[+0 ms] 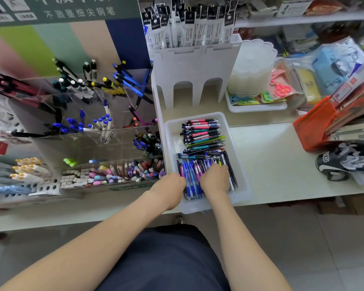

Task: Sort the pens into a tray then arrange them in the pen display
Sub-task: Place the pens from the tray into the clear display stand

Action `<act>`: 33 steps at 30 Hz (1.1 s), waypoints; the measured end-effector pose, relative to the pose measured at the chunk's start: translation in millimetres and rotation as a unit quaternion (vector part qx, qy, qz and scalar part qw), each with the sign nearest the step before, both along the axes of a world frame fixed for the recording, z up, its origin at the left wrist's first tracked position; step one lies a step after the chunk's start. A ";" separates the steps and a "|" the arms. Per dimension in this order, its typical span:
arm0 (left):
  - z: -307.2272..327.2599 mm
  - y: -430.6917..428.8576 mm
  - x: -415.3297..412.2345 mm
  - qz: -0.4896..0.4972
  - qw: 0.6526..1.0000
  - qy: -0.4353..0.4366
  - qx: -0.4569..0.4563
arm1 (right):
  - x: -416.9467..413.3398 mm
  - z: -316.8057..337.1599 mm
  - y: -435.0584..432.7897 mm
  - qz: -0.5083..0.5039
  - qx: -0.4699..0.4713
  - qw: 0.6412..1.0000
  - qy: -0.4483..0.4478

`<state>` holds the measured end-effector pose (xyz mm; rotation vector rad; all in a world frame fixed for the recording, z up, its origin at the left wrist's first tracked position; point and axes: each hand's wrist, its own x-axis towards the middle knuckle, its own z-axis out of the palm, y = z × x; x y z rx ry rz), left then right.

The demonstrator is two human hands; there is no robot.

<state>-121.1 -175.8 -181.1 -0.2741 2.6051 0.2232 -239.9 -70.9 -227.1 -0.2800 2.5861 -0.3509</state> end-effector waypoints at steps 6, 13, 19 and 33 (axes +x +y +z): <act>-7.1 -1.2 -3.6 0.010 1.000 0.004 0.003 | 0.1 -3.9 -0.7 0.017 0.010 1.000 -0.018; -15.2 -1.9 1.1 0.007 1.000 0.008 0.017 | -1.7 -24.7 -11.3 0.109 0.021 0.994 0.016; -8.9 -3.1 3.3 0.017 0.999 0.007 0.033 | 0.4 -12.6 -22.8 0.104 0.030 0.994 0.007; 8.7 -4.8 8.5 0.090 0.977 0.108 0.161 | -9.2 5.7 12.6 -0.093 -0.244 0.965 0.000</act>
